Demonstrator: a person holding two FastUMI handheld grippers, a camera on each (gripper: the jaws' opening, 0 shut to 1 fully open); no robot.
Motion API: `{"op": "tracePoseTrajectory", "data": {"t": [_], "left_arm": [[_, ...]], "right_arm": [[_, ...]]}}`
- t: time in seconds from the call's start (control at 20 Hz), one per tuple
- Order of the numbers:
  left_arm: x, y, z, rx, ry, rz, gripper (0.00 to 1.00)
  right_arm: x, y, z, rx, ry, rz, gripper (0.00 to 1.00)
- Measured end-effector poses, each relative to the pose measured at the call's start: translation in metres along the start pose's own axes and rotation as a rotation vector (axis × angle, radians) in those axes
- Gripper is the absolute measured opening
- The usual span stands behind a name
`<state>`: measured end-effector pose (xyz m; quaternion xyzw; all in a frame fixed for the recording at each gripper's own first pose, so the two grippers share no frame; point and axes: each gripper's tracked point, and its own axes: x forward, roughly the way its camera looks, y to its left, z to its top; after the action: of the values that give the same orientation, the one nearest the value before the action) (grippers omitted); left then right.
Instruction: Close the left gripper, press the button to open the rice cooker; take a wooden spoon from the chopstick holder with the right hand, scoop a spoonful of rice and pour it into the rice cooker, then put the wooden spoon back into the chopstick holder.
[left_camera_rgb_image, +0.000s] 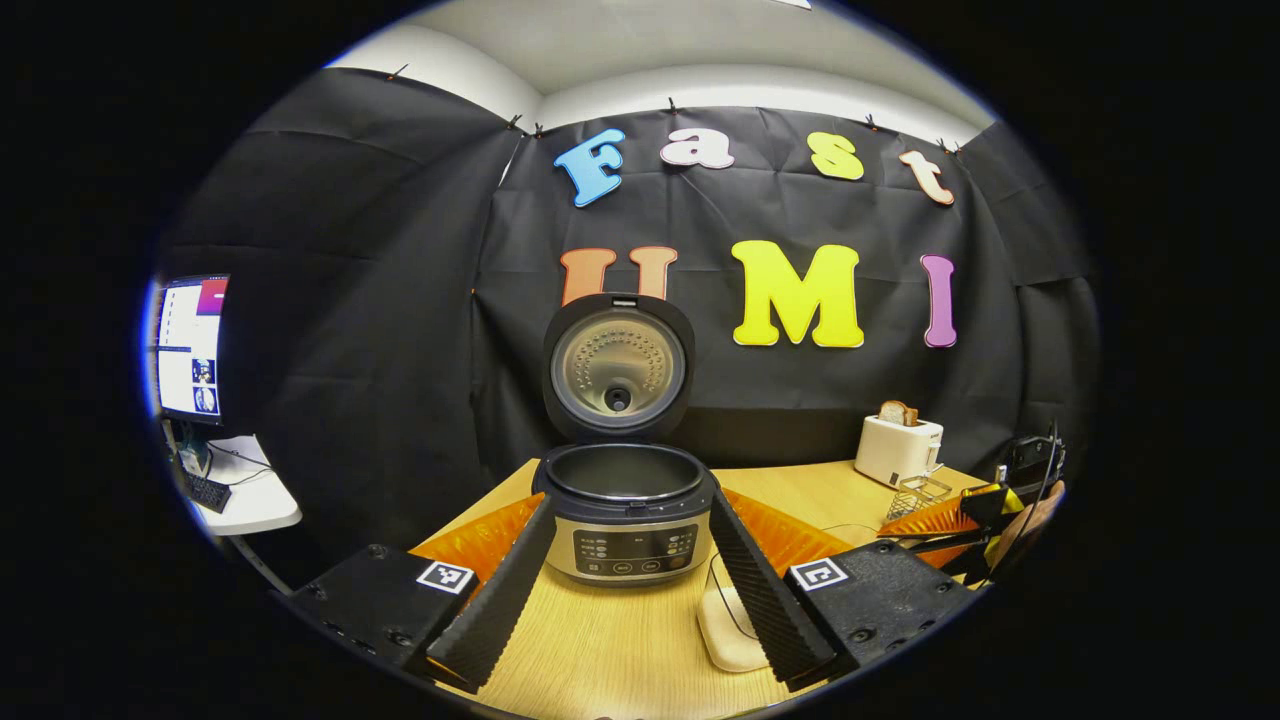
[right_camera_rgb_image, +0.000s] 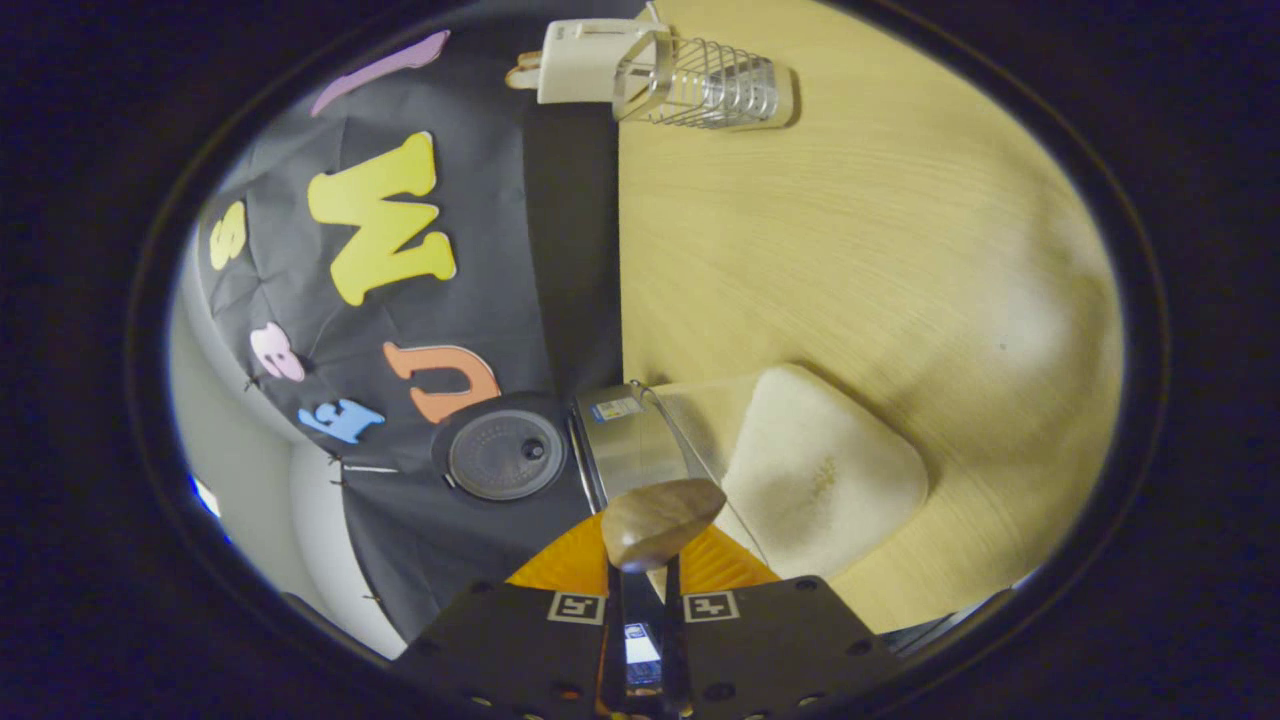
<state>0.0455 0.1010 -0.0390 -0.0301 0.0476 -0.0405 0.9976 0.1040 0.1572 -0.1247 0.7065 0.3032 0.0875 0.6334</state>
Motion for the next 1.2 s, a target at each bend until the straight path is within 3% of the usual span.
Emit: {"op": "tracePoseTrajectory", "data": {"t": [0.35, 0.65, 0.95, 1.2], "left_arm": [[0.008, 0.013, -0.016, 0.000, 0.049, 0.029, 0.99], [0.017, 0.021, -0.028, -0.041, 0.066, 0.033, 0.99], [0.026, 0.046, -0.041, -0.068, 0.086, 0.088, 0.98], [0.029, 0.058, -0.052, -0.090, 0.116, 0.120, 0.99]], "right_arm": [[0.003, 0.058, -0.004, 0.035, 0.042, 0.115, 0.14], [0.048, 0.124, -0.019, 0.026, 0.075, 0.166, 0.14], [0.133, 0.150, -0.044, -0.050, 0.082, 0.077, 0.14], [0.201, 0.167, -0.055, -0.236, 0.031, -0.040, 0.14]]}}
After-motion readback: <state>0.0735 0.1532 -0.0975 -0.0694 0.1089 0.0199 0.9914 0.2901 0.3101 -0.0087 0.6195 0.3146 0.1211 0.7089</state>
